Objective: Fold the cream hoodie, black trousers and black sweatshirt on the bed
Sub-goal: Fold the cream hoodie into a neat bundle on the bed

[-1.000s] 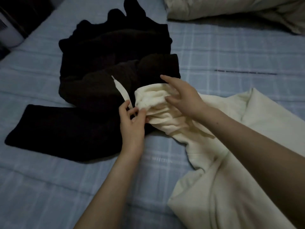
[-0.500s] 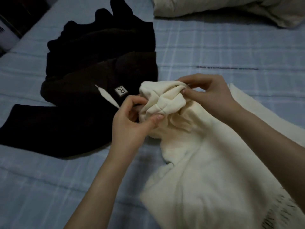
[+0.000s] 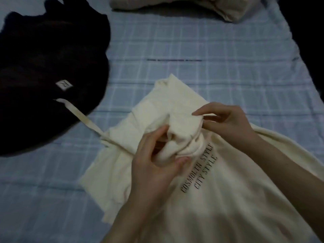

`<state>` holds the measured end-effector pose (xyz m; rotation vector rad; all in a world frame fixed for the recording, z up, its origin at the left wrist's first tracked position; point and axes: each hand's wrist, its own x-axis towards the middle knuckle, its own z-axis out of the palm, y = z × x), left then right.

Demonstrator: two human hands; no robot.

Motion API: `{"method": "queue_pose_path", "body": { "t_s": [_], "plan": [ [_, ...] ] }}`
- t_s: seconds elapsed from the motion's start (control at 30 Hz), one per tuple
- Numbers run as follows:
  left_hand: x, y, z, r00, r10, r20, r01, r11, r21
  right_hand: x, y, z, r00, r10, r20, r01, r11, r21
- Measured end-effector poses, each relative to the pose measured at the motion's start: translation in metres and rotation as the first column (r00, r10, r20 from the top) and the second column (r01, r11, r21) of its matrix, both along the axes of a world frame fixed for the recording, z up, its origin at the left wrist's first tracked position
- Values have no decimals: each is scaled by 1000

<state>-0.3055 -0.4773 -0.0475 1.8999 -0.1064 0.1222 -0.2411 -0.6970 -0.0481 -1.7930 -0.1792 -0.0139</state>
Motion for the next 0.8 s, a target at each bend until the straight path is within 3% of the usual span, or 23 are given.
{"method": "queue_pose_path", "body": {
  "t_s": [0.1, 0.2, 0.3, 0.37, 0.47, 0.53, 0.67, 0.8],
  "plan": [
    [-31, -26, -41, 979, -198, -42, 202, 963, 178, -25, -28, -44, 1000, 20, 13, -16, 966, -258],
    [-47, -30, -54, 912, -401, -83, 400, 830, 387, -43, -43, -65, 998, 6, 60, 17, 924, -383],
    [-31, -14, -40, 951, -292, 98, 212, 852, 479, -47, -39, -53, 963, -231, 140, 267, 883, -385],
    [-5, -5, -30, 960, -223, 171, 66, 769, 636, -45, -12, -38, 942, -282, 181, 331, 868, -372],
    [30, -8, -38, 985, -165, -57, 139, 545, 827, -39, 48, -30, 966, -245, 85, 256, 843, -473],
    [32, -13, -62, 973, -167, -158, 219, 462, 859, -44, 67, -48, 967, -253, 27, 216, 761, -612],
    [19, -10, -105, 971, -180, -159, 229, 496, 838, -63, 60, -105, 960, -277, 41, 209, 613, -762],
    [26, 0, -96, 951, -242, -190, 300, 592, 748, -59, 63, -114, 954, -291, 79, 243, 586, -773]
  ]
}}
